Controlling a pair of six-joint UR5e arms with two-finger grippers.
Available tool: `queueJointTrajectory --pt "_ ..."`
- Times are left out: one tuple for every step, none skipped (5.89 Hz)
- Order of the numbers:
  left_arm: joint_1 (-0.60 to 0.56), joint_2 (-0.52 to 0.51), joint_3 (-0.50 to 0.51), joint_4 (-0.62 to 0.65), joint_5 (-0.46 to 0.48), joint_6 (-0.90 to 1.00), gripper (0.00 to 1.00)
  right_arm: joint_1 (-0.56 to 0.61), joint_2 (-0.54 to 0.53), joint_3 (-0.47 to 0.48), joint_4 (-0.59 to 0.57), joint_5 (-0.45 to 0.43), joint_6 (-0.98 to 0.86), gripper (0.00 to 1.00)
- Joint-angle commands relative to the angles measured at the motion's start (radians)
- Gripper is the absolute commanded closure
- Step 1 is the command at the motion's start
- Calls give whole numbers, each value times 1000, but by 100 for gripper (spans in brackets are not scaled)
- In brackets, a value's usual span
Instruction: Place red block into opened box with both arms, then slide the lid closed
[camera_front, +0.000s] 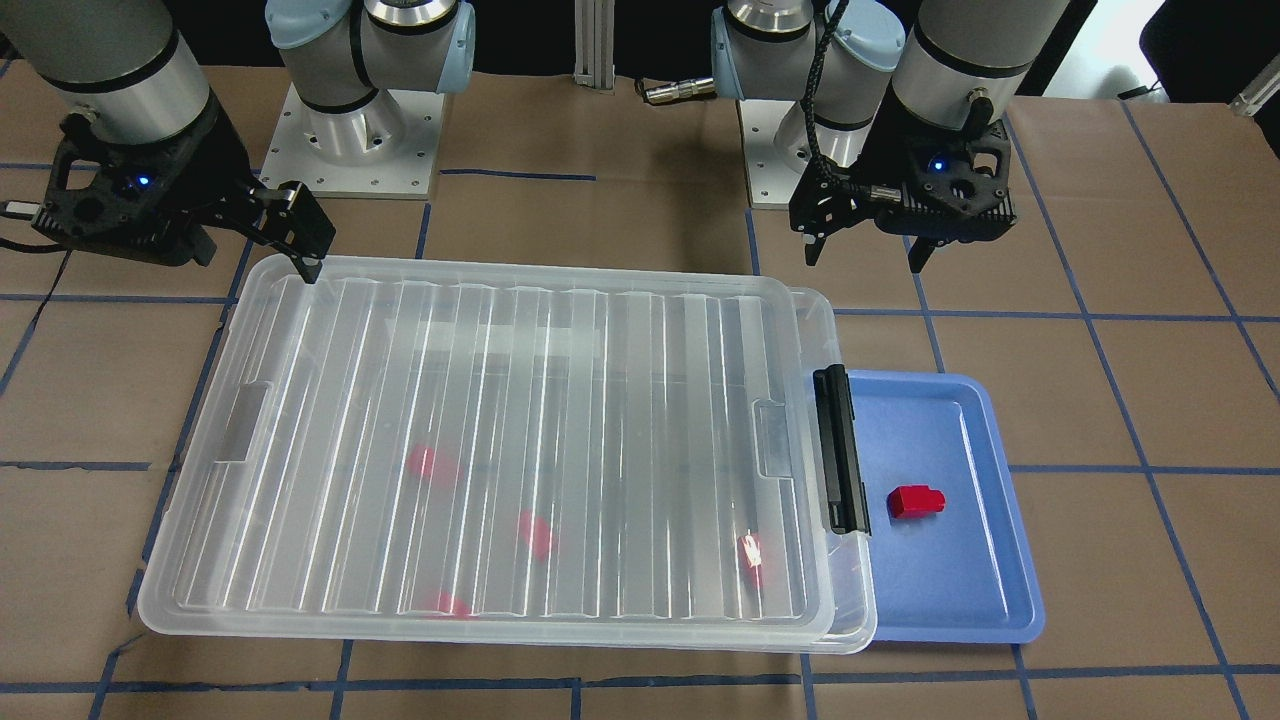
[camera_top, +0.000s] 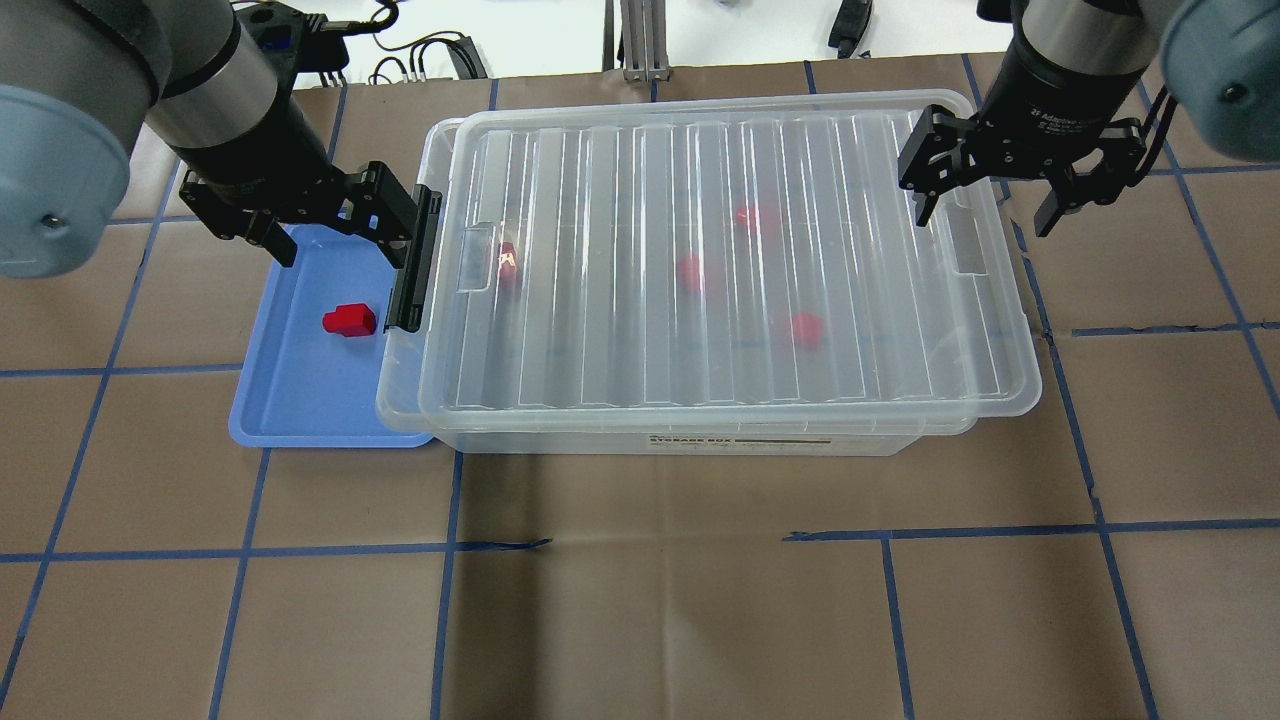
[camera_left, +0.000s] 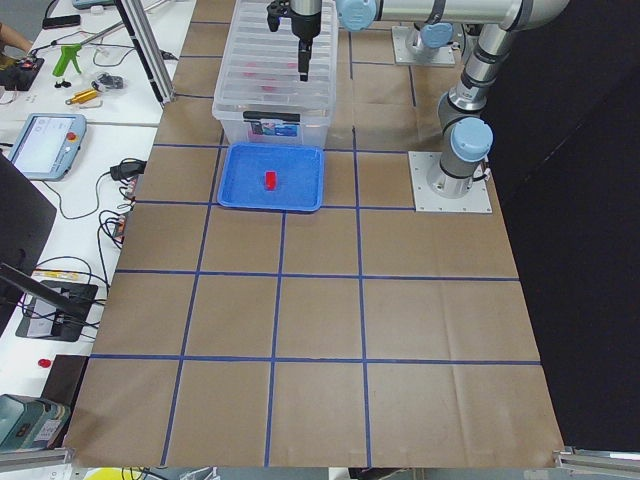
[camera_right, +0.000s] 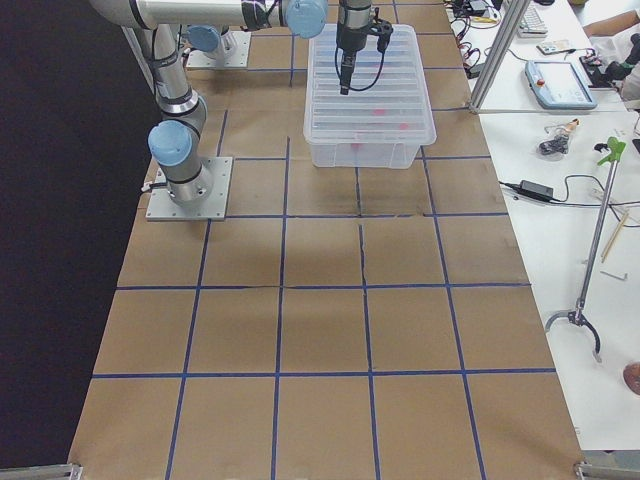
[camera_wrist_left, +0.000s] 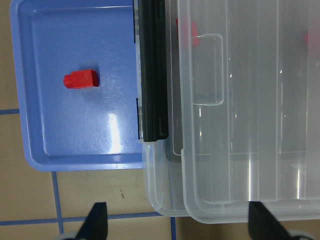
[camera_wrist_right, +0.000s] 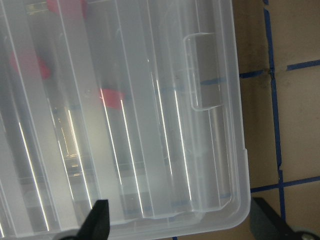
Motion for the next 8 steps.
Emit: queueJointTrajectory --pt "0 3 0 0 1 1 2 -121 44 40 -73 4 -162 0" --pt "0 3 0 0 1 1 2 -146 69 94 -184 4 -234 0" --pt "0 3 0 0 0 9 2 -149 90 151 -296 4 -253 0" --pt "3 3 0 -2 0 47 2 -153 113 183 -346 4 -307 0" --pt "14 6 0 -11 4 178 2 -170 123 199 -346 5 -330 0" --pt "20 2 -2 -14 10 281 2 -184 124 211 -350 5 -368 0" --pt "21 -8 -2 -15 9 453 2 -196 124 219 -350 5 -394 0" --pt "25 -18 -3 -15 13 601 2 -221 124 228 -350 4 -440 0"
